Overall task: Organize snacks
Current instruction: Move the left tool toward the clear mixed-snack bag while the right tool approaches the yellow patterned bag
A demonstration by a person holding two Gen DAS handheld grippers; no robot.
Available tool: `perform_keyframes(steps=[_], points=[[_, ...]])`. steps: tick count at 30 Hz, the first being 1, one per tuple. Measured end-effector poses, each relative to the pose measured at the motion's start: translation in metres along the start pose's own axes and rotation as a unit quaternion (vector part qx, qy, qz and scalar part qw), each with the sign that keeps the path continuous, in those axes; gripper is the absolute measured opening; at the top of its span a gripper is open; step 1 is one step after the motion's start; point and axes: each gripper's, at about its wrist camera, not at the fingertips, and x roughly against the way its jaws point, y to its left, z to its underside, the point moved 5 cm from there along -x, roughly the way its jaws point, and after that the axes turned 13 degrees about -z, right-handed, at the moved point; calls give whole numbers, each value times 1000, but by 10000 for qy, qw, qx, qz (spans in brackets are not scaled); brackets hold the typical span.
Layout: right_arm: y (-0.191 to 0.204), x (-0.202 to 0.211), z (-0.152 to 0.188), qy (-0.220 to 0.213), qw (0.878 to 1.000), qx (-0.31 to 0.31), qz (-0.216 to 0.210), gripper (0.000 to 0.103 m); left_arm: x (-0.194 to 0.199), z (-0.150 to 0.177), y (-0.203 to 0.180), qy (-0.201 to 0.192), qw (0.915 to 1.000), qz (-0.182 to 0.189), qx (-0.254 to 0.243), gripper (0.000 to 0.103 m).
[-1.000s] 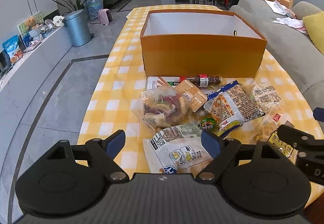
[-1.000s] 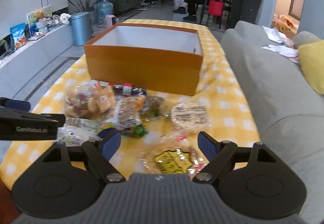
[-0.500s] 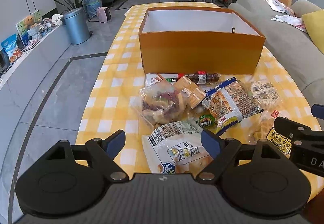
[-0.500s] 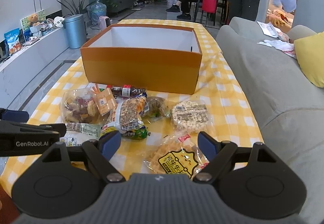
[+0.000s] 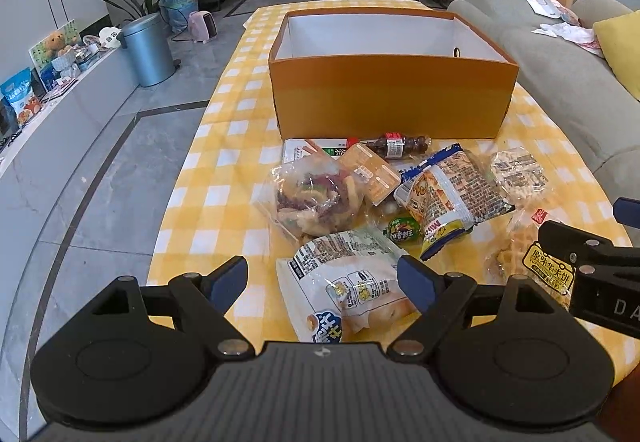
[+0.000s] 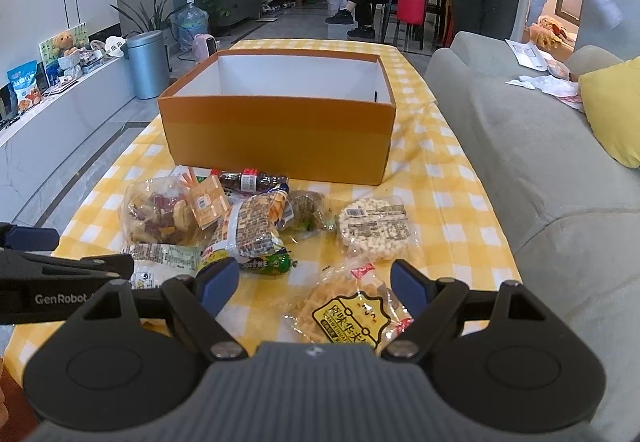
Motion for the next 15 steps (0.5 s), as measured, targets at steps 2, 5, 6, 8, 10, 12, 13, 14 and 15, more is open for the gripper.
perform_keyframes(steps=[2,5,6,8,10,12,13,14,15], points=[[1,0,0,21,10000,7,-5,81,-1,0,0,28,10000,12,-7,99],[2,-2,1,55,10000,15,-4,81,-2,1,0,58,10000,20,-20,99],[2,-2,1,70,10000,18,0,81,-3,1,0,67,10000,19,-22,99],[3,-4,2,106,9999,25,3,81,-3,1,0,88,10000,13,-26,99],[3,-5,2,144,9999,25,1,81,-4,1,0,109,9999,8,-35,99],[3,-6,3,177,9998,26,-3,81,-5,2,0,119,9999,4,-38,99],[3,-6,3,186,9998,24,1,81,-5,2,0,128,9999,3,-40,99],[3,-7,3,194,9998,25,7,81,-5,2,-1,139,9999,7,-44,99],[3,-8,3,206,9998,26,8,81,-6,2,-1,154,9999,7,-50,99]])
